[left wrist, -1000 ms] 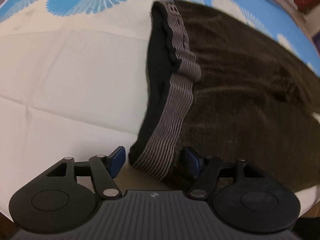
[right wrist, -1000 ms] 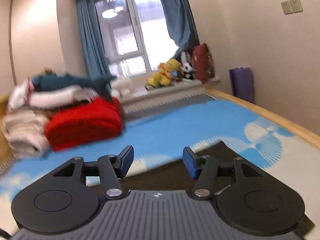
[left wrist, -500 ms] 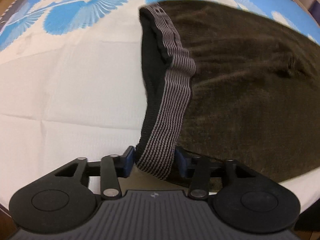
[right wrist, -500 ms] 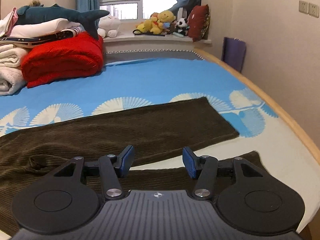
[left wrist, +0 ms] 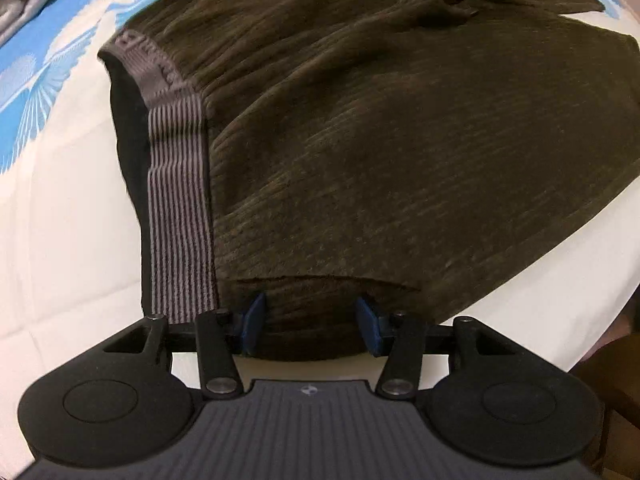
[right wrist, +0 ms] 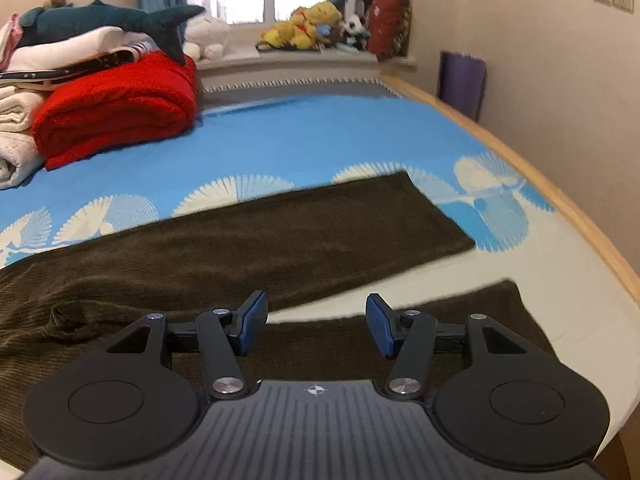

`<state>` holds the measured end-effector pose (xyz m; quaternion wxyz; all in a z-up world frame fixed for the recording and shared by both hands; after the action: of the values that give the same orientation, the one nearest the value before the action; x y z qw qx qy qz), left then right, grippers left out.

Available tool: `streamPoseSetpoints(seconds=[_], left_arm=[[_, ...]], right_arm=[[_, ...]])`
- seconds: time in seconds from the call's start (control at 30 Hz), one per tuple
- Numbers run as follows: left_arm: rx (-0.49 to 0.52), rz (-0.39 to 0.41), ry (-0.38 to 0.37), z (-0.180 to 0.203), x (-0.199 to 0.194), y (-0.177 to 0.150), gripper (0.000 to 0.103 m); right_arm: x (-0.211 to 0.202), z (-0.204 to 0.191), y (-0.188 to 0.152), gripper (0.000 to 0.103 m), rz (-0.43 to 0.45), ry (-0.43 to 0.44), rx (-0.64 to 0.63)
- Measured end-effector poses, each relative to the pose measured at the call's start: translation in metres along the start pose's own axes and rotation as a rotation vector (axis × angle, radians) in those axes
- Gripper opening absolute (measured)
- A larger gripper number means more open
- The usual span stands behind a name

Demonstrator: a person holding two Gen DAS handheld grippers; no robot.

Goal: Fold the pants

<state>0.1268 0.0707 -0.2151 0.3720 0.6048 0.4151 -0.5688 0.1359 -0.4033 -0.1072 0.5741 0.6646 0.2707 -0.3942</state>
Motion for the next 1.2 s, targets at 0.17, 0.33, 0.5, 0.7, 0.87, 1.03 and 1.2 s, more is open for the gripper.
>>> streamPoseSetpoints(seconds=[0.17, 0.33, 0.5, 0.7, 0.87, 1.03, 1.2], left_arm=[[-0.007, 0.042, -0.084, 0.002, -0.010, 0.007, 0.055], [-0.044, 0.013, -0.056, -0.003, -0.009, 0.014, 0.055], [-0.150, 0.152, -0.070, -0.015, -0.039, 0.028, 0.058], [-0.143, 0.311, -0.012, 0.006, -0.076, 0.047, 0.058], [-0.214, 0.456, -0.001, 0.008, -0.103, 0.062, 0.066], [-0.243, 0.512, 0.001, 0.011, -0.116, 0.072, 0.066], [-0.260, 0.506, 0.004, 0.008, -0.116, 0.072, 0.066]], right_arm=[[0.014, 0.022, -0.009, 0.057, -0.066, -0.020, 0.016], [0.015, 0.037, -0.009, 0.057, -0.056, -0.034, 0.046], [0.005, 0.040, -0.004, 0.057, -0.010, 0.016, 0.098], [-0.004, 0.027, 0.002, 0.056, 0.048, 0.017, 0.053], [-0.010, 0.016, 0.006, 0.056, 0.095, 0.022, 0.009], [-0.018, 0.010, 0.011, 0.056, 0.151, 0.043, 0.015], [-0.022, 0.008, 0.013, 0.056, 0.210, 0.033, 0.019]])
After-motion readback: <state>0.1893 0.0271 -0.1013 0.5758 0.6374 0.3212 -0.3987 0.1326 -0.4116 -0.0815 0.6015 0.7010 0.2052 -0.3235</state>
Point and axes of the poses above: each gripper's, at about its wrist camera, not at the fingertips, and x roughly the way its jaws point, z to its right, y to its top, the point moved 5 cm from there along x, roughly the way its jaws point, and after that the axes turned 14 degrees about -z, right-handed, at the moved point
